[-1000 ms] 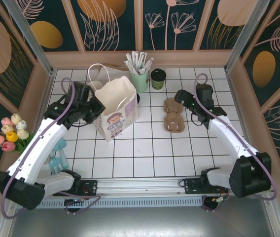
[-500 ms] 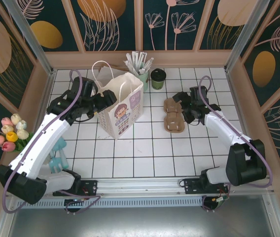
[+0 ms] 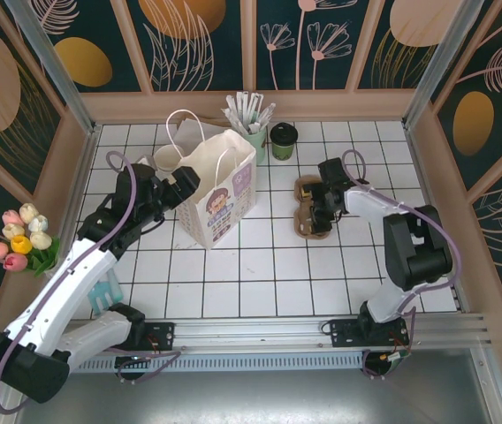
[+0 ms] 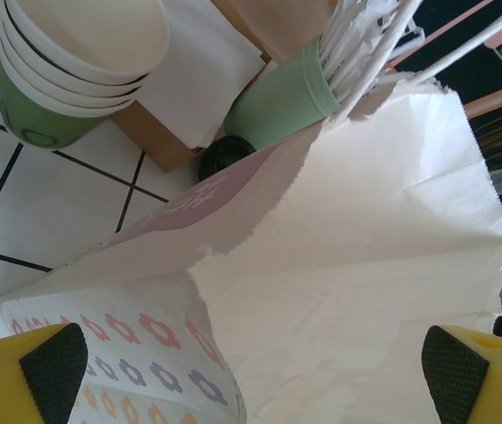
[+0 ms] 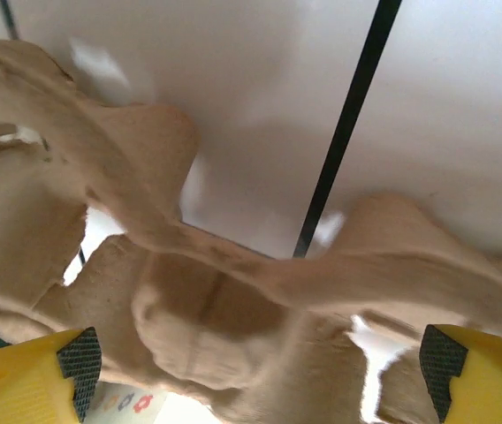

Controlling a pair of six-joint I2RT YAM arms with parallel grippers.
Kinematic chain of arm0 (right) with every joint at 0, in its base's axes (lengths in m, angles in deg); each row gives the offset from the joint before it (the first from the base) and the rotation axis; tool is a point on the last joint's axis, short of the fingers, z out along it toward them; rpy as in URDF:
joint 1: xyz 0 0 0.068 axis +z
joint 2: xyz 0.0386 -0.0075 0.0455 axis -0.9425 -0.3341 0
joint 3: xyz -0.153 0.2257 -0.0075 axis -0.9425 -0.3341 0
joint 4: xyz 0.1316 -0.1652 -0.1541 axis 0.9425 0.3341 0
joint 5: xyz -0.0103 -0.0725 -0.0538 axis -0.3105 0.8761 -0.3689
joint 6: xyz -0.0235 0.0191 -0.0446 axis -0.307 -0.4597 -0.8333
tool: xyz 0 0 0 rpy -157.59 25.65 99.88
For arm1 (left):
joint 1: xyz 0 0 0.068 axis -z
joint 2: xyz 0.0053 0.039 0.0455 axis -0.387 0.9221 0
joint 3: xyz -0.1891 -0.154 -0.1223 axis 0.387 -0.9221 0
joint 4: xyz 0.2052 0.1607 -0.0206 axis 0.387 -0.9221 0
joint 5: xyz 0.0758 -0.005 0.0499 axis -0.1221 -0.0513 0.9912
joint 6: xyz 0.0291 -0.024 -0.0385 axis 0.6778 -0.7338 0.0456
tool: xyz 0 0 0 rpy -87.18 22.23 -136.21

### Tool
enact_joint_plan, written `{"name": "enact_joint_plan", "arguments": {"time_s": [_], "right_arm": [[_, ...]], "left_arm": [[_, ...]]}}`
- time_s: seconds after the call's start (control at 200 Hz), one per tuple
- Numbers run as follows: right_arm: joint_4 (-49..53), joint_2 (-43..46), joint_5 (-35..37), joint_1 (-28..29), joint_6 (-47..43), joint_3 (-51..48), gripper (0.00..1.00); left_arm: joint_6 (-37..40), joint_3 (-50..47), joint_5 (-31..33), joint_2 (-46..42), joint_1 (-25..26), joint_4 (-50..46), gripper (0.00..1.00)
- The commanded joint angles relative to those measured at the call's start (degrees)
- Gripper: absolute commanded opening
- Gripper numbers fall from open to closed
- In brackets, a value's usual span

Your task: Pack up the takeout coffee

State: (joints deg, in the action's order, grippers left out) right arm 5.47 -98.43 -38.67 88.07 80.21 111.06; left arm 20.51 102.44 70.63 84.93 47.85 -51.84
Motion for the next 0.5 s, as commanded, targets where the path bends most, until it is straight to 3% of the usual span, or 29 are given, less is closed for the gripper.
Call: {"name": "enact_joint_plan", "arguments": {"time_s": [0.0,0.305,0.495], "right_arm": [[3.72,-2.79,-0.86,0.16,2.86,4.30,0.94],[9.36,-6.20,0.97,0.48,7.64,7.80,0.85],[9.81,-7.06,1.30,0.50,7.37,8.14,0.72]], "left_arm": [[-1.35,-0.33,2.25,-1.36,0.06,3.98,0.99],[0.14,-3.28,1.22,-1.97,0.05,7.06,0.98],[2.08,-2.95,-0.49,-1.71,0.06,8.00,0.98]]}}
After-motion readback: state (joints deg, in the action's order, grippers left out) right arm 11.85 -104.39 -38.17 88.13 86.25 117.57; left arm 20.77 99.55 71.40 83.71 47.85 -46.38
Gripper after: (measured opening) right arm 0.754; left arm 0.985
